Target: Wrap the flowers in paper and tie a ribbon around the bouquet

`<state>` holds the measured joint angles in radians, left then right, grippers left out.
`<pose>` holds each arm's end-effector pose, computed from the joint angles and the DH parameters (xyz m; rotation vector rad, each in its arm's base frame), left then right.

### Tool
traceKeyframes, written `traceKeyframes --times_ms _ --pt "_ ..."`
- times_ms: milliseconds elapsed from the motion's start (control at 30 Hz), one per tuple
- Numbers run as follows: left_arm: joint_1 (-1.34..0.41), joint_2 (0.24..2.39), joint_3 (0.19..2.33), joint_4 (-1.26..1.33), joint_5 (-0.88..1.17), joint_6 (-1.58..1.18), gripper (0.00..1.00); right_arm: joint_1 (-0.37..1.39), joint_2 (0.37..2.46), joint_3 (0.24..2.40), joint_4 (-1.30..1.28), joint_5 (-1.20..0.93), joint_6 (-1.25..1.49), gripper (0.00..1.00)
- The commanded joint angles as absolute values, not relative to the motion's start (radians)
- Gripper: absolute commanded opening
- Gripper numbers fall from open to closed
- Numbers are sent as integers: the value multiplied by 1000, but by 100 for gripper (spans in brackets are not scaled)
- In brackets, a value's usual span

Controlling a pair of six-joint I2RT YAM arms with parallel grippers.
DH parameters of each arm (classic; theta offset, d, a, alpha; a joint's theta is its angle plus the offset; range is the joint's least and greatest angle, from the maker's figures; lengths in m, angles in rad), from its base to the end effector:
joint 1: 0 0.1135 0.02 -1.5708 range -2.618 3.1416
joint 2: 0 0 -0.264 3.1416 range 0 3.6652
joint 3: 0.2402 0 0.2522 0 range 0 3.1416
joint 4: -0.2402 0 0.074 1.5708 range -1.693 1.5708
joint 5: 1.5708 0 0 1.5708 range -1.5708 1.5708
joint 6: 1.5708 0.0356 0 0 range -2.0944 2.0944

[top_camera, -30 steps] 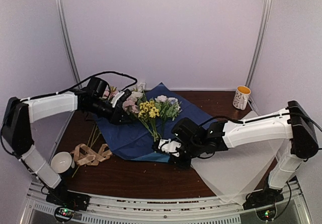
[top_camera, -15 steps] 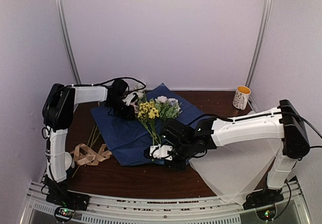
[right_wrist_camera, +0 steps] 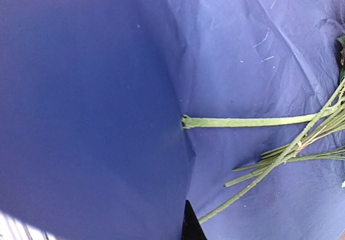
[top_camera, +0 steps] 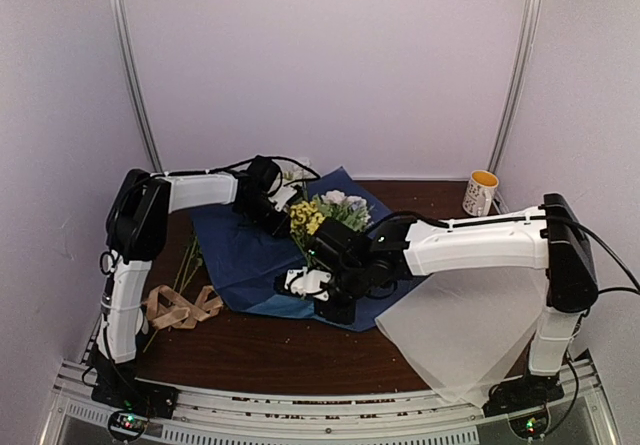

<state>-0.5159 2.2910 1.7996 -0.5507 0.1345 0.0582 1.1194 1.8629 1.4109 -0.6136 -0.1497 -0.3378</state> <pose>0.4269 -0.2476 0.1549 0.7927 2.5154 -0.3349 0.1677 0.3581 0.2177 -1.8333 1.9760 0.4518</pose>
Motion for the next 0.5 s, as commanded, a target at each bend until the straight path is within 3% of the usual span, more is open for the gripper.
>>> traceKeyframes --times_ms 0,233,467 --pt "-510 2279 1844 -548 135 104 40 1081 1909 1482 -656 -170 -289 0" --pt "-499 1961 1620 -443 203 155 62 1004 1945 1502 -676 -291 -230 0" --pt "-496 1648 1281 -434 461 175 62 915 1982 1510 -646 -459 -162 0"
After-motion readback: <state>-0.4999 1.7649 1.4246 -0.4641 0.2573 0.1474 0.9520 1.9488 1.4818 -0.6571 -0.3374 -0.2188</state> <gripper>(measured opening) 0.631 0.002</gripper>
